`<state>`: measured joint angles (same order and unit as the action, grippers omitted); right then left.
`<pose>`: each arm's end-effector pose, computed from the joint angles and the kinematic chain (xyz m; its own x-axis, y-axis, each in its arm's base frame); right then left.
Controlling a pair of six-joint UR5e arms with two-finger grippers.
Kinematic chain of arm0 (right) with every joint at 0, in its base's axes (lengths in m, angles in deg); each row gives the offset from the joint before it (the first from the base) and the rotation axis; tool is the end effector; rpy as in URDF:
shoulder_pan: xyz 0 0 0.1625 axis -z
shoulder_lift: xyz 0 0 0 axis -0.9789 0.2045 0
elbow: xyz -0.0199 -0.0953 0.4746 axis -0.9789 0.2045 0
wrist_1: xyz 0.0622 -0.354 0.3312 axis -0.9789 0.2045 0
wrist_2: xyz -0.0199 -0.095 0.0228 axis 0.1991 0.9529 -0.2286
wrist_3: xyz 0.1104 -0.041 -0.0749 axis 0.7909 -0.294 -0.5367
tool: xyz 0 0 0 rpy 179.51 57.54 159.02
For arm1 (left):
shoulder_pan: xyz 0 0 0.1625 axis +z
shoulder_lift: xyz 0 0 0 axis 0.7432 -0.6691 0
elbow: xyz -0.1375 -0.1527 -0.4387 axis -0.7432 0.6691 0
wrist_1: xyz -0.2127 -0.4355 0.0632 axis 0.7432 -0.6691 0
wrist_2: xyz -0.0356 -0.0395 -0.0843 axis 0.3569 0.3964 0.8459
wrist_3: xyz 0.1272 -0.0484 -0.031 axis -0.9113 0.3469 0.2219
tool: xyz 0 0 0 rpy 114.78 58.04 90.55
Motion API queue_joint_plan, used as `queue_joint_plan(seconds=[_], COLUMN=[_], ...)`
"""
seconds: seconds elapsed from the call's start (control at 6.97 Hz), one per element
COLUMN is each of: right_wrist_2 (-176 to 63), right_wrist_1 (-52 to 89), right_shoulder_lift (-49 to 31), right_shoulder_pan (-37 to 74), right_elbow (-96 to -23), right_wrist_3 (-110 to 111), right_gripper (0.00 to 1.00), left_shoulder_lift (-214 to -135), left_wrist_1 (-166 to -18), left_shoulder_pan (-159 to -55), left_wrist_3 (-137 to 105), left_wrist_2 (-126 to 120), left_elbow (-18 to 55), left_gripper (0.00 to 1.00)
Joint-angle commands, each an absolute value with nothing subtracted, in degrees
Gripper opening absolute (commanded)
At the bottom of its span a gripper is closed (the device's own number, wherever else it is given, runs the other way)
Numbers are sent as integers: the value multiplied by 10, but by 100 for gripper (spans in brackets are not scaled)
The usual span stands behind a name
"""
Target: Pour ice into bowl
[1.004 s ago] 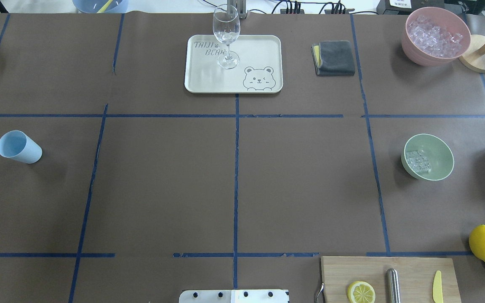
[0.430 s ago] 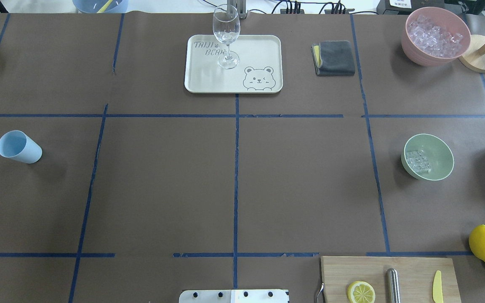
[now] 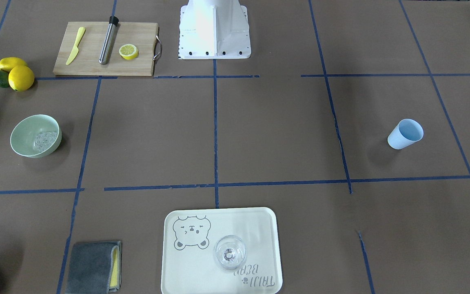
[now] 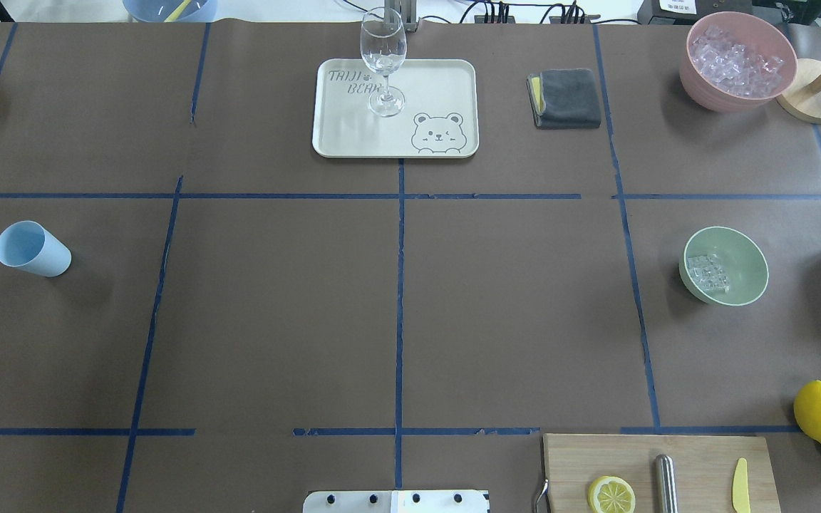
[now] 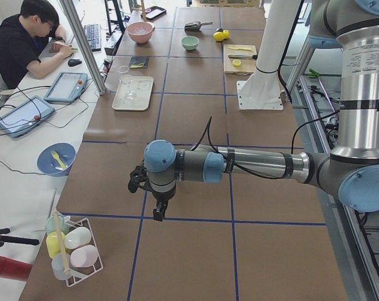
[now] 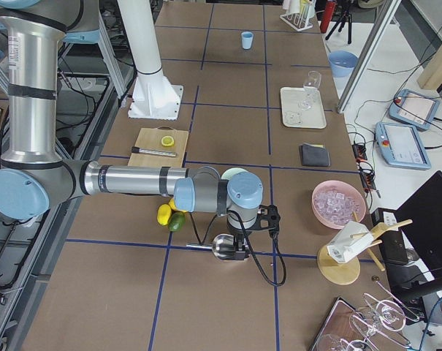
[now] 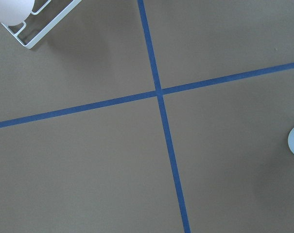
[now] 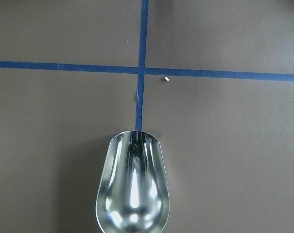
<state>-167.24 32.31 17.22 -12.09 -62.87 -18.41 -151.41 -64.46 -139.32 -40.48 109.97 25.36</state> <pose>0.0393 -0.5224 0.7380 0.7215 -0.0393 0.6913 0.0248 0.9992 0.0309 -0.0478 -0.5438 0.7024 0.7068 0.1962 -0.6797 -0.0994 0.9788 0.1792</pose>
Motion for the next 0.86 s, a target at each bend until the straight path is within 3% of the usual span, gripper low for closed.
queue_joint_plan(seconds=[0.0,0.72], right_wrist_2=[-1672,-1672], right_wrist_1=[323,322], right_shoulder_lift=[173,183], right_shoulder_pan=[-115,-115], right_elbow=[-629,-630], right_wrist_3=[-184,-185], right_gripper=[100,100], left_shoulder_lift=[-1513,-1513], left_wrist_1=[-644,-643], left_shoulder_pan=[-1393,-1393], left_wrist_3=[-405,-405], left_wrist_2=[1100,1100], left_elbow=[255,256], left_gripper=[100,100])
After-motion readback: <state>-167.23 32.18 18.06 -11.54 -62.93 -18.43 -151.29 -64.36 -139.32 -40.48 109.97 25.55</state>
